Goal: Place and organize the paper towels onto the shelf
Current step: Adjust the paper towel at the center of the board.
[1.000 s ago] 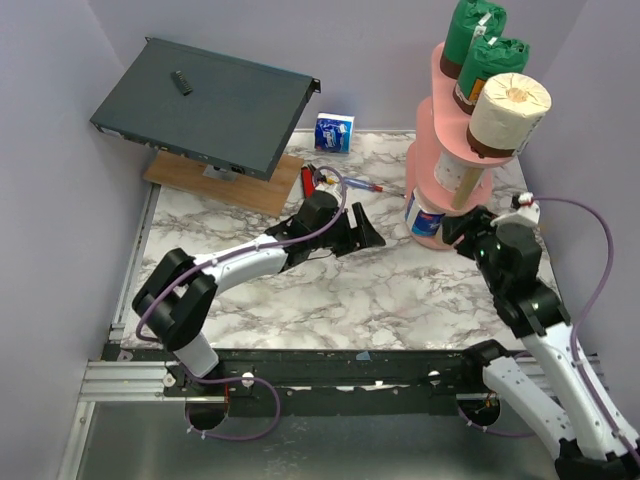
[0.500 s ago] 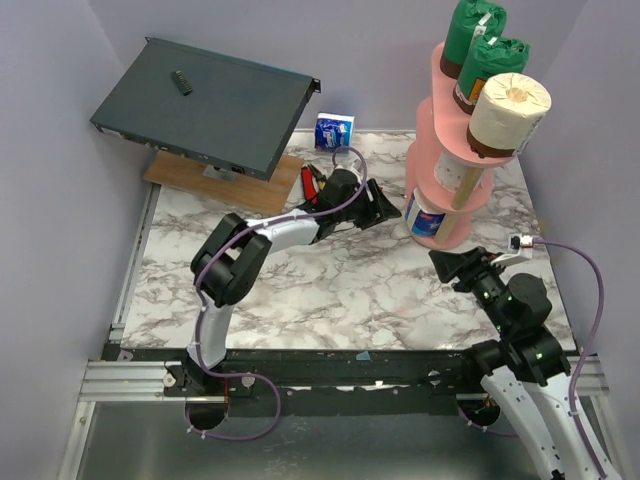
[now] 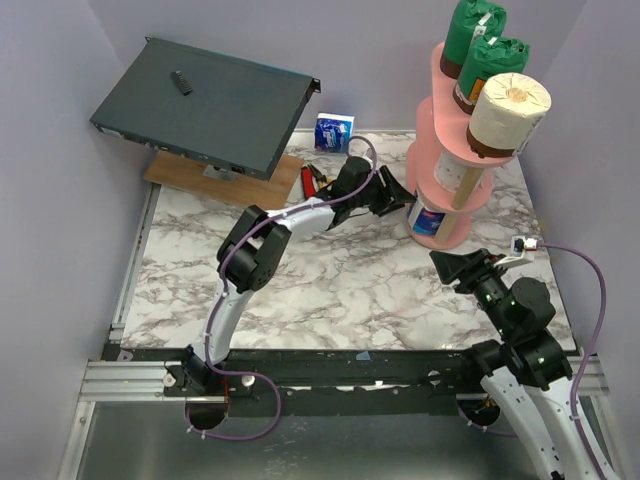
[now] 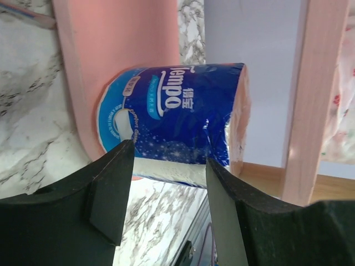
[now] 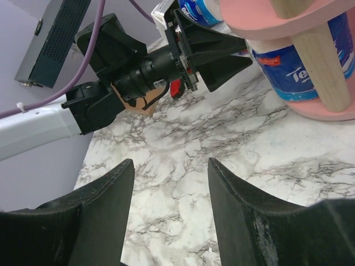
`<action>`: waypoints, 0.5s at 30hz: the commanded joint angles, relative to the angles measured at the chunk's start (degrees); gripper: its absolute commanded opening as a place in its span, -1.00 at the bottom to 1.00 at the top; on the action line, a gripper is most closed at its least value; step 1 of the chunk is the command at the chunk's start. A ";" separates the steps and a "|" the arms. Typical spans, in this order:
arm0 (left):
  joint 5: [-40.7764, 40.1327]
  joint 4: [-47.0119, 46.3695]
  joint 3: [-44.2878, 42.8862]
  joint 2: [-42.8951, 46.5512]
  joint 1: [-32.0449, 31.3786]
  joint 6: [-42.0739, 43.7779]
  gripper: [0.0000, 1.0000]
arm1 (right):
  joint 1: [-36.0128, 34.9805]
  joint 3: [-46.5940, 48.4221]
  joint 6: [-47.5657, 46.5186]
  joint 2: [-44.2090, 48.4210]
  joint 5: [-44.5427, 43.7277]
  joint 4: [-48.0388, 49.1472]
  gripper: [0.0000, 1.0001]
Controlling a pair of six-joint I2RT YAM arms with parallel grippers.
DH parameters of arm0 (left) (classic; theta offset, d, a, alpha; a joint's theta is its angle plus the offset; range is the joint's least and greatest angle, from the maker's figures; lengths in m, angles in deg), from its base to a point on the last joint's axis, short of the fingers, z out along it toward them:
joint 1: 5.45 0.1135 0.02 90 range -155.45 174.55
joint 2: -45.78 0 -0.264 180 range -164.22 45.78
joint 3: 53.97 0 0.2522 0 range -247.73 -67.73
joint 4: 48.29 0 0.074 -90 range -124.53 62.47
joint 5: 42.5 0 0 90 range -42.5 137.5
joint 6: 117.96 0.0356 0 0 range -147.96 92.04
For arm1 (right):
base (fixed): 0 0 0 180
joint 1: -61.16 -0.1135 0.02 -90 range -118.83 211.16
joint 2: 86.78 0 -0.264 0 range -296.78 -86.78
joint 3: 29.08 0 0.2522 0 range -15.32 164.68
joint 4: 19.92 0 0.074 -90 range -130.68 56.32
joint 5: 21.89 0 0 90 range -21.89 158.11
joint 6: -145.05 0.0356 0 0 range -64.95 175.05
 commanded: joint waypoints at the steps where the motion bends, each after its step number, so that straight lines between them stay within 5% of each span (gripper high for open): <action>1: 3.51 1.43 -6.41 -3.87 -0.66 -0.78 0.08 | -0.49 0.16 0.19 0.89 0.33 0.40 0.17; 15: 5.84 2.27 -8.41 -6.30 -2.79 -1.72 0.08 | -0.92 -0.19 0.09 1.46 0.35 0.49 0.17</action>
